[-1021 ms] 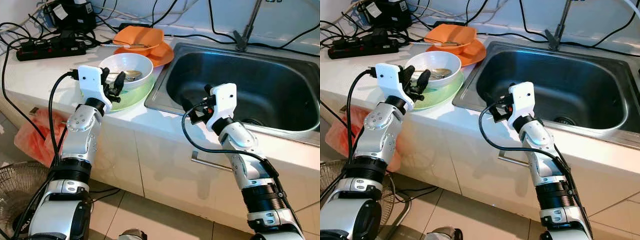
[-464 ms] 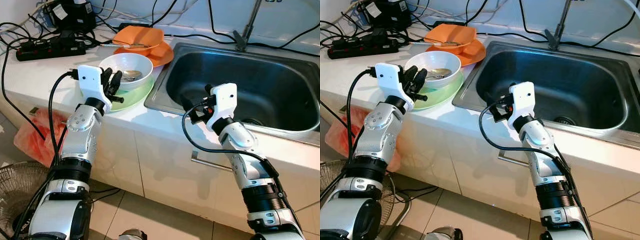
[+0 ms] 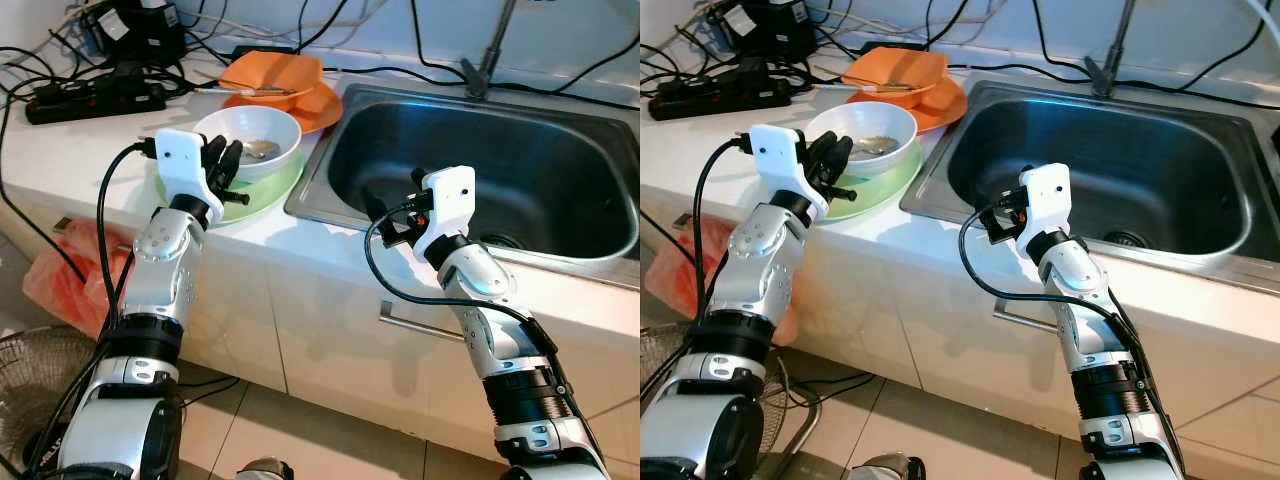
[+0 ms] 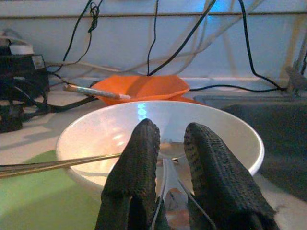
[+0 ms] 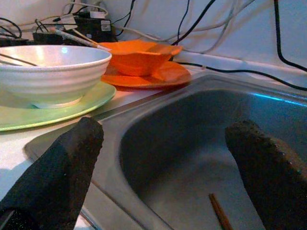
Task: Kitchen organization
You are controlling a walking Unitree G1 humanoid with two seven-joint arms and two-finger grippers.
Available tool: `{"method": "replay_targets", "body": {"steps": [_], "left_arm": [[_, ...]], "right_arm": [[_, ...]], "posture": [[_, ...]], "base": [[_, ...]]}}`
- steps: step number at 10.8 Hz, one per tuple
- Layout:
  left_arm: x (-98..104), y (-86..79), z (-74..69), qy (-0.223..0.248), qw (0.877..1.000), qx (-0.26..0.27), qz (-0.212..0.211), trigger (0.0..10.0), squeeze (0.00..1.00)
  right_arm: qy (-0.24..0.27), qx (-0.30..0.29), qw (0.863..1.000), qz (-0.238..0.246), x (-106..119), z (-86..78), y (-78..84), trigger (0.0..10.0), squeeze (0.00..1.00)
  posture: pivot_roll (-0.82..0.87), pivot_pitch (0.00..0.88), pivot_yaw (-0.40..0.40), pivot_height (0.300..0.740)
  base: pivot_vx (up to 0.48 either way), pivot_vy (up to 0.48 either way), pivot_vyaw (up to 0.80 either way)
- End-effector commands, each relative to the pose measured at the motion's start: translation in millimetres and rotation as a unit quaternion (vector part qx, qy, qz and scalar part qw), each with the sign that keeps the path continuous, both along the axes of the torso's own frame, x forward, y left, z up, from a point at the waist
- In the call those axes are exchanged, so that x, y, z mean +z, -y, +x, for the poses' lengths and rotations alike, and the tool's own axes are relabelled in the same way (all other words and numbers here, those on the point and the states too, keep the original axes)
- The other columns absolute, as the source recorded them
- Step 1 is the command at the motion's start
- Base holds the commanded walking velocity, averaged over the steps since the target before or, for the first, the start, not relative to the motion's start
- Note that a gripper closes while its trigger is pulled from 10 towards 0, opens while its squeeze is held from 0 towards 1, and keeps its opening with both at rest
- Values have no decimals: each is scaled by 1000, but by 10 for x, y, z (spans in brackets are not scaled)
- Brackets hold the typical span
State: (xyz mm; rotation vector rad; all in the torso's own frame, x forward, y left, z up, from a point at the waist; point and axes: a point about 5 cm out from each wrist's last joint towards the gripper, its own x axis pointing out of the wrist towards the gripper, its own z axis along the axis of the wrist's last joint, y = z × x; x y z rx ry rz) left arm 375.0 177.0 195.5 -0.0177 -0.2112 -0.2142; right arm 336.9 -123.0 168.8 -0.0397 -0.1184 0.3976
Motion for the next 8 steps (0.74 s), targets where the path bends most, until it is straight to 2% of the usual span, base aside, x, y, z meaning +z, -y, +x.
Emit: {"method": "replay_targets", "body": {"steps": [1,4,8], "left_arm": [[159,22,33,17,1000,-6,-13,0,0],[328,58,62,12,999,-9,-43,0,0],[529,63,69,-21,997,-15,-70,0,0]], "right_arm": [[10,-6,1000,6,51,22,15,10000,788],[13,-8,1000,8,56,21,13,10000,784],[14,-9,1000,9,56,25,20,10000,788]], "posture": [[221,60,43,740],[223,57,46,740],[230,56,47,740]], "base": [[0,0,0],[0,0,0],[0,0,0]]}}
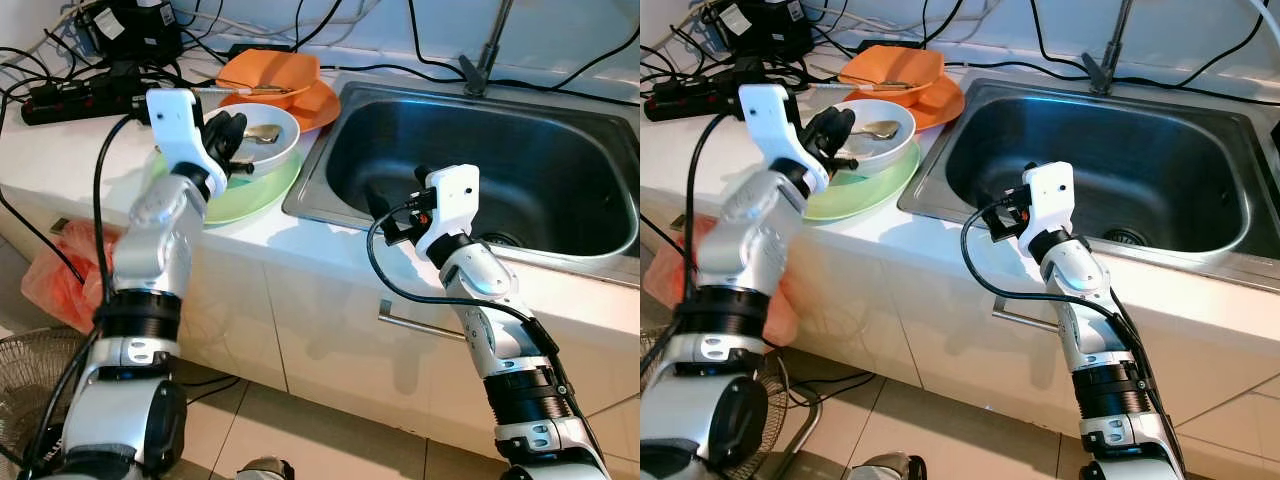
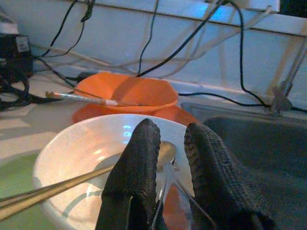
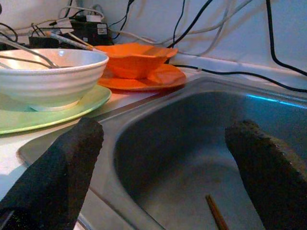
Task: Kitchen organization
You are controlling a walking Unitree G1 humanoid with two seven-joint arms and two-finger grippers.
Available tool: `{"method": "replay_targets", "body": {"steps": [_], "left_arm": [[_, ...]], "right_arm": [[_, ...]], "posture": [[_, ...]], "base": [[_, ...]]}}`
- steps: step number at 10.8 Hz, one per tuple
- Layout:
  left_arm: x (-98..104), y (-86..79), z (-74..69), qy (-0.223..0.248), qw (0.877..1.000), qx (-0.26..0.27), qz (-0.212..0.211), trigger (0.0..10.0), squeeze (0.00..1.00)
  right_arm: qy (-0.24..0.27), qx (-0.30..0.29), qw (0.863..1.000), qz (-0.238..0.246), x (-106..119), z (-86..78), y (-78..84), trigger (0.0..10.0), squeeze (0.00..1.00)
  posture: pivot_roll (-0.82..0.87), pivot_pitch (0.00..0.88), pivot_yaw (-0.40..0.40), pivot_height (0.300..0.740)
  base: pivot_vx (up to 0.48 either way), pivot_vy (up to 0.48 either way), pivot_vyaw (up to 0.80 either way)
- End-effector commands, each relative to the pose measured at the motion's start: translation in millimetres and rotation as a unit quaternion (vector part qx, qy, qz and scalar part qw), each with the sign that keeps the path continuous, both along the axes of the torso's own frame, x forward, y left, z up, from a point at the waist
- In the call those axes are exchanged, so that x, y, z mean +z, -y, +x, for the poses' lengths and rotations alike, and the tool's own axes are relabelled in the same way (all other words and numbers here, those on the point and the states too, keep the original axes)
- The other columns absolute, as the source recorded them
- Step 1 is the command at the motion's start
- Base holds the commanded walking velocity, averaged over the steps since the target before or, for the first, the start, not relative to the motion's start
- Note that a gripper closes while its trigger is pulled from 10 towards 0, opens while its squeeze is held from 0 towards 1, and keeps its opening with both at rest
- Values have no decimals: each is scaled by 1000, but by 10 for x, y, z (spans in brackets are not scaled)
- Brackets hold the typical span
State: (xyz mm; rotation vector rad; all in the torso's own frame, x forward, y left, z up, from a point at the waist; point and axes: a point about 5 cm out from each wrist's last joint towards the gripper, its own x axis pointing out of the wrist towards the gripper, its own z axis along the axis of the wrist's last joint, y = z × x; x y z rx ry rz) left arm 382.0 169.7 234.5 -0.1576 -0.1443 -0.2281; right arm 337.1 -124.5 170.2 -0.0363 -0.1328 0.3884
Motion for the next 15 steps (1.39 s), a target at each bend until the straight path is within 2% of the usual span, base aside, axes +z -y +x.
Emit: {"method": "replay_targets", "body": {"steps": [1,4,7,9,12,14,15], "left_arm": [[152,-15,0,15,1000,1,-6,0,0],[124,-37,8,-25,1000,13,-14,0,0],[127,7,24,-66,995,7,-68,0,0],[125,6,26,-94,990,6,-108,0,0],[89,67,-5,-128,981,-18,-145,0,0],[49,114,-48,-155,973,-36,-168,0,0],[39,108,-61,-167,966,-31,-195,0,0]], "right_arm": [[7,-5,1000,5,41,24,3,10000,788],[7,-2,1000,6,43,39,-15,10000,784],[5,-1,1000,3,26,26,-8,10000,784],[2,0,1000,0,12,19,1,10000,784],[-3,25,999,-41,-53,-27,65,10000,784],[-3,33,998,-60,-61,-43,132,10000,784],[-2,34,997,-66,-48,-44,156,10000,784]], "posture": [[230,56,47,740],[232,55,46,740],[226,53,48,740],[224,55,47,740],[216,62,48,740],[215,67,41,740],[212,69,40,740]], "base": [[0,0,0],[0,0,0],[0,0,0],[0,0,0],[0,0,0],[0,0,0],[0,0,0]]}}
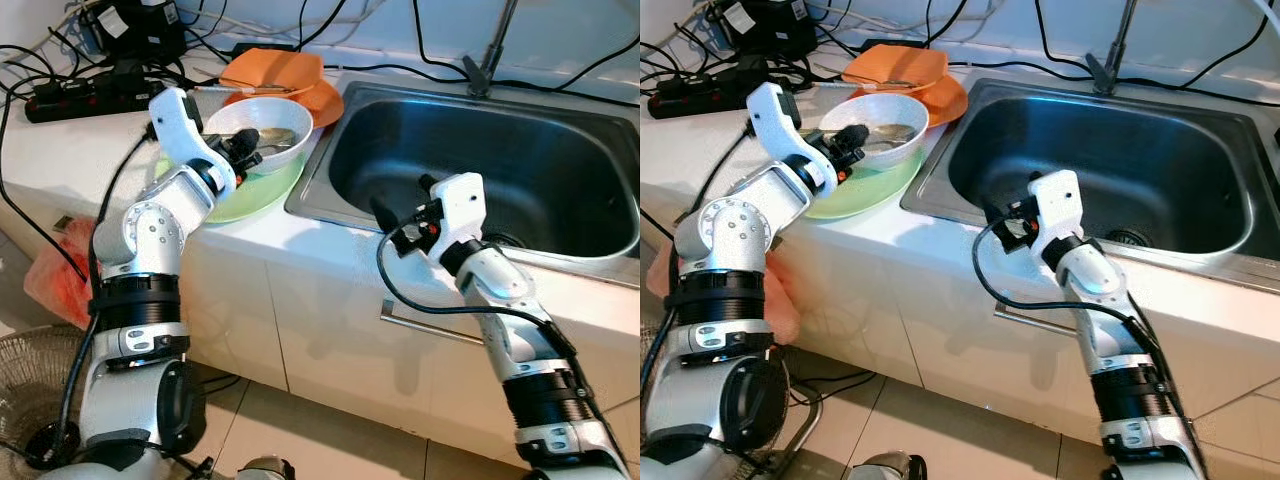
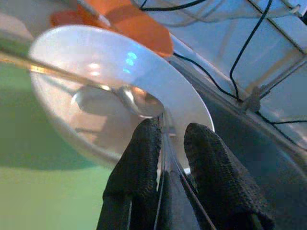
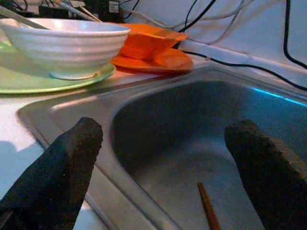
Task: Kitchen organization
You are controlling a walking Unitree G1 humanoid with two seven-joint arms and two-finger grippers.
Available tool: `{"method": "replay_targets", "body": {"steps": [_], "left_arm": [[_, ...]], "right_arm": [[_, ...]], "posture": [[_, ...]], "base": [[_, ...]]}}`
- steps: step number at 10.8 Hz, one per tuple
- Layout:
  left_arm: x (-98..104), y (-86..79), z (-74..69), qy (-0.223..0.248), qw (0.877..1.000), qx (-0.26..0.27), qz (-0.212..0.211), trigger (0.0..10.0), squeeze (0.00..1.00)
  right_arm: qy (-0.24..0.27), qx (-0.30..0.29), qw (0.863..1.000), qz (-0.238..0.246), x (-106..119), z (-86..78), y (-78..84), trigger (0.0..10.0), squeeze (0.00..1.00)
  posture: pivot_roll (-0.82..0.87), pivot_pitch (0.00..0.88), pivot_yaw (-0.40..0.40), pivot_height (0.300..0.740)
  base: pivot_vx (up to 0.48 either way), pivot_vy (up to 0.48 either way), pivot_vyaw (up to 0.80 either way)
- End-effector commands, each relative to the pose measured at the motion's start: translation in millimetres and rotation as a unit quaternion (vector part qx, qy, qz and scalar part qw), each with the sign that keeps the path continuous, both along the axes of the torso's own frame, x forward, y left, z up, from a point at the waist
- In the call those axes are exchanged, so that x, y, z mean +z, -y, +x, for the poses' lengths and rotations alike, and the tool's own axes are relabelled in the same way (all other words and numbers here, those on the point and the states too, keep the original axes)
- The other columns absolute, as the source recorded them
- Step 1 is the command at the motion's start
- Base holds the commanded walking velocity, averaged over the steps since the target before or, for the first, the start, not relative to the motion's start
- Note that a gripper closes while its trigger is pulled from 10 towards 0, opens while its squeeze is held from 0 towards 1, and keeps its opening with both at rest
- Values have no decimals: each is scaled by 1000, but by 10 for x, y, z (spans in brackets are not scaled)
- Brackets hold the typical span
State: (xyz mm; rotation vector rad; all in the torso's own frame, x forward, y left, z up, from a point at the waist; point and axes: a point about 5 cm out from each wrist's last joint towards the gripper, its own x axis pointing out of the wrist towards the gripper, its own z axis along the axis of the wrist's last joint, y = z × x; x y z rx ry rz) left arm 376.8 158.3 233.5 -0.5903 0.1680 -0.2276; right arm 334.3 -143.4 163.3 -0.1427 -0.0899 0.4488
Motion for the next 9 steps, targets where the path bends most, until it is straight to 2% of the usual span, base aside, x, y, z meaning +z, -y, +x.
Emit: {"method": "replay_targets", "body": {"steps": [1,4,9], "left_arm": [[70,-5,-28,5,1000,0,-5,0,0],[90,-76,-57,-5,1000,14,-7,0,0],[222,-207,-205,5,1000,21,18,0,0]], "right_arm": [[10,12,1000,-15,31,-20,-7,10000,780],[12,23,999,-33,51,-13,46,10000,784],[18,30,998,-46,98,21,92,10000,784]], "posture": [[211,70,40,740],[212,70,38,740],[221,63,35,740]], "base": [[0,0,0],[0,0,0],[0,0,0]]}}
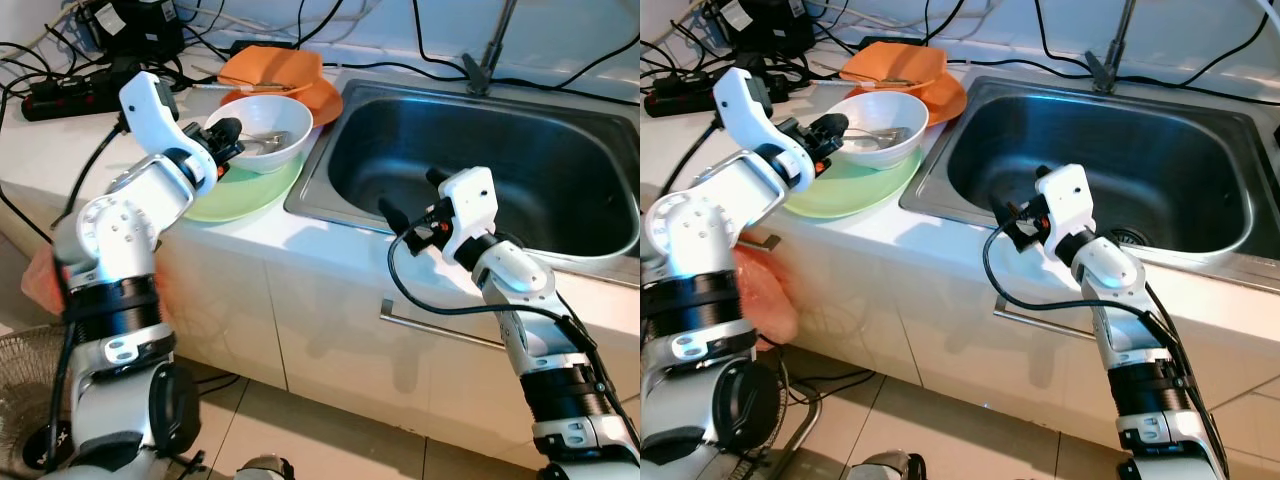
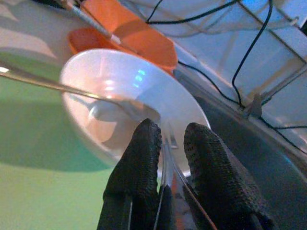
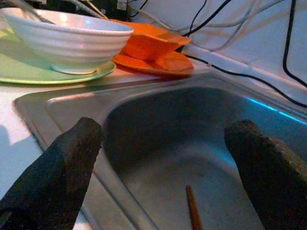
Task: Kitchen organization
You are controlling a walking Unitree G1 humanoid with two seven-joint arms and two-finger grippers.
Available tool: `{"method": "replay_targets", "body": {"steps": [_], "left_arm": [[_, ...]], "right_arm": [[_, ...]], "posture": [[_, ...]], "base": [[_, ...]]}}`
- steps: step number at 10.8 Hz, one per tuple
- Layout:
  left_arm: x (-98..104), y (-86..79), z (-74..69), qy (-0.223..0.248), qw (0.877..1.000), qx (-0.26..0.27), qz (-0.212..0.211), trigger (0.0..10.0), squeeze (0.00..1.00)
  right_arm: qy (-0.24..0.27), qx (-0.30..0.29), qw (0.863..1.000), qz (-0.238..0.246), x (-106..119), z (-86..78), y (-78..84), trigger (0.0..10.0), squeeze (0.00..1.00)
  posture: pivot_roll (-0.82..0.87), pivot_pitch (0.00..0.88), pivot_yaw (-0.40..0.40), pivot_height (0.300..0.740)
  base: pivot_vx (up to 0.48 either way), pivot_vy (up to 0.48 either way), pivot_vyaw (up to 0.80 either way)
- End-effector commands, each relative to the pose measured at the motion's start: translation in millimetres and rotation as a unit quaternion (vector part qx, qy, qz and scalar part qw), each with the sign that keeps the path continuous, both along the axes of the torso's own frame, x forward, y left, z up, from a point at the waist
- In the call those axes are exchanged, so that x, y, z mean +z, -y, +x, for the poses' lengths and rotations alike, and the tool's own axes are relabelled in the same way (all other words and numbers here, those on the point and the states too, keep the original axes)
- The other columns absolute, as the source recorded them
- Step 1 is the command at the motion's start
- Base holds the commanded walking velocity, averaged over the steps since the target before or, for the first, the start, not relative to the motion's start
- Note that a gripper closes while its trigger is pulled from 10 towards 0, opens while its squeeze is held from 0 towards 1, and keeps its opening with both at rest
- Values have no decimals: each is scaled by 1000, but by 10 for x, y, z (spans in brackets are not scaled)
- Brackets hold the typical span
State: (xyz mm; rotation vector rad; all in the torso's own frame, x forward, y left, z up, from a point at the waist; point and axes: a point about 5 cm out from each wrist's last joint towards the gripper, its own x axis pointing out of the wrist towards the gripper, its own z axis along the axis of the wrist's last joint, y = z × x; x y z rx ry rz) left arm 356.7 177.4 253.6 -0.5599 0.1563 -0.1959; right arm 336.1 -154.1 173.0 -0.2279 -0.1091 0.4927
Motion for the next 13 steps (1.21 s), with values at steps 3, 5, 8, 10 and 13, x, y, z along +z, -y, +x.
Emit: {"method": "replay_targets", "body": {"steps": [3,5,8,10,13], "left_arm": [[152,-32,-103,20,999,-24,6,0,0],[154,90,-115,26,998,-55,6,0,0],[182,124,-111,63,996,-50,26,0,0],[254,207,-95,114,990,-58,58,0,0],[165,476,-122,177,976,-83,92,0,0]], "right_arm": [[2,10,1000,-2,3,19,-36,10000,788],[2,13,1000,-2,3,25,-45,10000,788],[3,24,1000,-15,-3,9,-39,10000,784],[12,50,998,-32,30,3,-115,10000,788],[-5,45,999,9,96,49,-91,10000,800]], "posture": [[233,63,31,740],[230,60,35,740],[225,59,39,740],[225,59,39,740],[186,58,61,740]], "base": [[0,0,0],[0,0,0],[0,0,0],[0,0,0],[0,0,0]]}}
